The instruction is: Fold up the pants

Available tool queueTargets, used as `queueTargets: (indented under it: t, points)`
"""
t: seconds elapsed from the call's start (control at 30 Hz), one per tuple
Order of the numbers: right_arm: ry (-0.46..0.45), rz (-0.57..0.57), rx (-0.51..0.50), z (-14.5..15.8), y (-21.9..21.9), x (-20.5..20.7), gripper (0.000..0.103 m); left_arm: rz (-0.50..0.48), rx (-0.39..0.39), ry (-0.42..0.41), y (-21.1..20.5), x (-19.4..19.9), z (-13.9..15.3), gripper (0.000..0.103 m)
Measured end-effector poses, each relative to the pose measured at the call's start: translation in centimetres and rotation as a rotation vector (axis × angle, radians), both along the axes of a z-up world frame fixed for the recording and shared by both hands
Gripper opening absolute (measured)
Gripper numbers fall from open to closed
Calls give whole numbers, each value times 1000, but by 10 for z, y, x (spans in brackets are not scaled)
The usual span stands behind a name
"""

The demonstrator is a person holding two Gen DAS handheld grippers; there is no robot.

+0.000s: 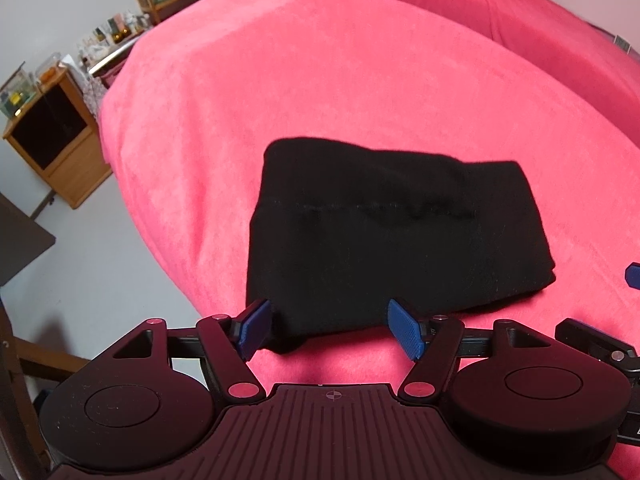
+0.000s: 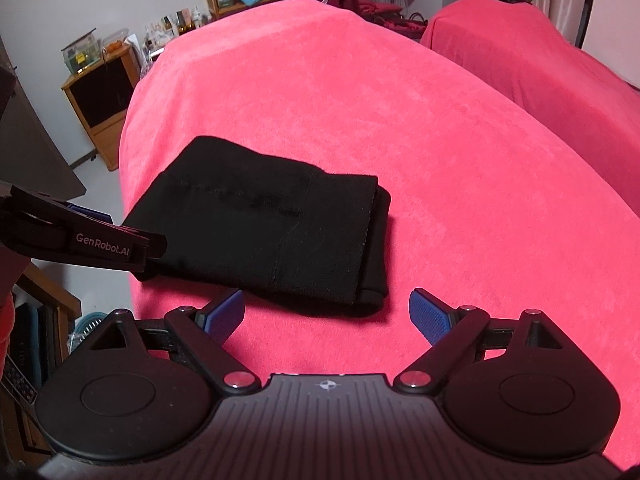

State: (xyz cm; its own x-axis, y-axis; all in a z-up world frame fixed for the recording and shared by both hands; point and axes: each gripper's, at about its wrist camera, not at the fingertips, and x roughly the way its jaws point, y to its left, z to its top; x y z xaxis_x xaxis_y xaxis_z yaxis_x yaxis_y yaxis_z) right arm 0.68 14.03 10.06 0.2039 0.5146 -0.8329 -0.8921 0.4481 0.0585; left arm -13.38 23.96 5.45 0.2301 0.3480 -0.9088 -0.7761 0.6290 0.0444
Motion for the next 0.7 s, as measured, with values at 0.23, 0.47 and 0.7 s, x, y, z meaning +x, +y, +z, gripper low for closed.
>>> queueTargets:
  t: [0.23,0.47,0.7]
  points:
    - [-2,11,-30,-6,4,-3,91,-11,0,23,-5,0,-6,103]
    - [-5,31,-47,-9,10,-7,91,-10,-10,34,-8,-3,-9,103]
    - [-16,49,-64,-10,10,-11,91,-8,-18,40,-8,-6,-12,103]
